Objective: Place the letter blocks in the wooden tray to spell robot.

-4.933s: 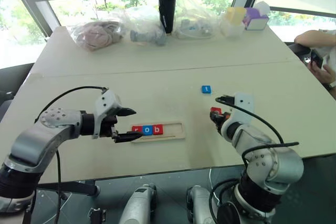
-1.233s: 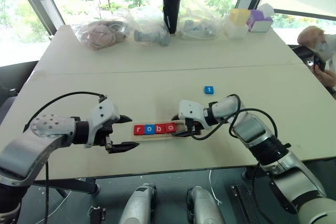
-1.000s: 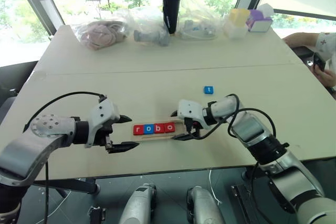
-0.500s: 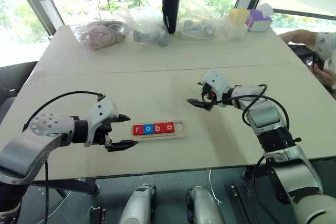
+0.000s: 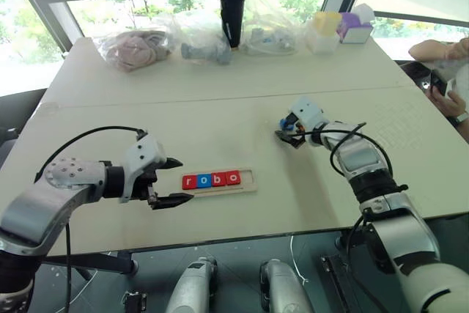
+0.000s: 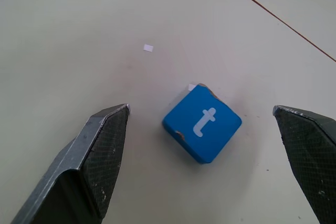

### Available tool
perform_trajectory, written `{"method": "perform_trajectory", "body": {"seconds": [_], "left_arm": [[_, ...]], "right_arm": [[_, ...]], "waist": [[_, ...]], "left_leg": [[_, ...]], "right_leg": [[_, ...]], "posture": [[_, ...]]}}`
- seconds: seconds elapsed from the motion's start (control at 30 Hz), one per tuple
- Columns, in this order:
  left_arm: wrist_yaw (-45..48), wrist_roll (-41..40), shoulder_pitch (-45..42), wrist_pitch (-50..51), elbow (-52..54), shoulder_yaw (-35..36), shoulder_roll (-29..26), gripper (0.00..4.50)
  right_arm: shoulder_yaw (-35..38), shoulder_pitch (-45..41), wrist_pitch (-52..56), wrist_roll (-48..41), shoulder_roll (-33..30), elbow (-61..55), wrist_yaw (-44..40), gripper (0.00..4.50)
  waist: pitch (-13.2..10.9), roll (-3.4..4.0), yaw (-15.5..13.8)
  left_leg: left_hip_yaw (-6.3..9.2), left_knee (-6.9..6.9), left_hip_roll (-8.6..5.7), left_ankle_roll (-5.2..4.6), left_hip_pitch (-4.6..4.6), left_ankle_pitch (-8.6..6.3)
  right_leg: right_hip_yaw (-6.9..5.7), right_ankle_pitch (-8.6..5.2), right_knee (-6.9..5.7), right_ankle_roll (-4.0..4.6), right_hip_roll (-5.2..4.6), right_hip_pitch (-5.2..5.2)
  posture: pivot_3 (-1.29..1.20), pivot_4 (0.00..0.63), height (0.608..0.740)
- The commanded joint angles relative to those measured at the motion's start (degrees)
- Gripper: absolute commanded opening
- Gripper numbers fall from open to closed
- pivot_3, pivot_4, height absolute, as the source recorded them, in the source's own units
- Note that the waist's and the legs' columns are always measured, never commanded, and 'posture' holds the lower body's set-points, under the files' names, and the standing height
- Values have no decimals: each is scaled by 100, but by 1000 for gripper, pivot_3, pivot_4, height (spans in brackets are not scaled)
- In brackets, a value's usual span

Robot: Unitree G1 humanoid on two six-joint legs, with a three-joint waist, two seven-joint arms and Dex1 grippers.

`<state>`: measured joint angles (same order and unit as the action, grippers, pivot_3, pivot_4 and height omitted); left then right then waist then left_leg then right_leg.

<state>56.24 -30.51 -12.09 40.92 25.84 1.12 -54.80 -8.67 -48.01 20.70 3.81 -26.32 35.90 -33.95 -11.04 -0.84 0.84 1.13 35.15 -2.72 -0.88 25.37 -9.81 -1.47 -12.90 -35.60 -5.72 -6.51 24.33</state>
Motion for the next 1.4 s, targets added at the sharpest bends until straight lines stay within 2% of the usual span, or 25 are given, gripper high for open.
{"method": "perform_trajectory", "body": {"seconds": [0.03, 0.13, 0.27, 0.33, 0.47, 0.67, 0.8, 0.93, 1.27, 1.37, 1.4], "left_arm": [[5, 25, -48, -74, 70, 76, -13, 4500], [-34, 31, 12, -72, 103, 95, 4, 4500], [-100, 0, 92, -43, 166, 139, 32, 4500], [-130, -4, 130, -44, 177, 145, 51, 4500], [-169, 11, 114, -61, 159, 93, 89, 4500], [-129, -23, -38, -73, 134, 105, 107, 4500], [-302, -80, -354, -274, -43, 457, 273, 4500], [-560, -280, -700, -218, -155, 764, 567, 4500], [-854, -310, -656, -129, -31, 721, 800, 4500], [-902, -323, -662, -99, -12, 671, 844, 4500], [-909, -327, -663, -93, -9, 661, 852, 4500]], "right_arm": [[640, -475, 685, -492, 109, 430, 89, 4459], [1098, -621, 1540, -860, 387, 284, 430, 4459], [1434, -355, 2724, -1148, 797, -725, 976, 4459], [1669, -122, 3442, -1231, 1135, -1396, 1521, 4459], [2050, 59, 3985, -1244, 1523, -1839, 2289, 4459], [2291, -51, 4007, -1282, 1820, -1701, 2912, 4459], [2310, -161, 3741, -1262, 1993, -1350, 3247, 4459], [2208, -259, 3421, -1229, 2094, -1012, 3434, 4459], [2104, -334, 3106, -1203, 2181, -728, 3706, 4459], [2113, -332, 2967, -1206, 2193, -665, 3766, 3665], [2090, -330, 2932, -1190, 2184, -656, 3780, 3227]], "waist": [[0, 0, -2], [0, 0, 6], [0, 0, 12], [0, 1, 8], [1, 2, -12], [3, 3, -12], [4, 2, 0], [9, -5, 19], [10, -4, 23], [10, -4, 28], [10, -4, 32]], "left_leg": [[0, 1, 0, 0, 0, 0], [1, -1, 1, 0, 0, 0], [2, -3, 4, 1, 0, 0], [3, -3, 5, 1, 0, 0], [8, -1, 8, 6, -1, 3], [8, 2, 7, 11, -3, 6], [8, 1, 7, 11, -5, 6], [12, 4, 9, 14, -10, 9], [10, 5, 10, 13, -19, 10], [11, 5, 10, 13, -19, 10], [11, 5, 10, 13, -19, 10]], "right_leg": [[0, 0, -4, 0, 0, 0], [1, 0, -6, 0, 1, 2], [2, 5, -26, -10, 2, 14], [2, 6, -40, -12, 1, 20], [0, -1, -48, 0, 4, 22], [-1, -2, -45, 3, 3, 17], [-1, -2, -45, 3, 4, 15], [-4, 2, -45, 8, 8, 10], [-3, 2, -45, 8, 10, 0], [-3, 2, -45, 8, 10, 0], [-3, 2, -45, 8, 10, 0]], "posture": [[0, 150, 740], [0, 150, 740], [0, 150, 740], [0, 150, 740], [0, 150, 740], [0, 150, 740], [0, 150, 740], [0, 150, 740], [0, 150, 740], [0, 150, 740], [0, 150, 740]]}}
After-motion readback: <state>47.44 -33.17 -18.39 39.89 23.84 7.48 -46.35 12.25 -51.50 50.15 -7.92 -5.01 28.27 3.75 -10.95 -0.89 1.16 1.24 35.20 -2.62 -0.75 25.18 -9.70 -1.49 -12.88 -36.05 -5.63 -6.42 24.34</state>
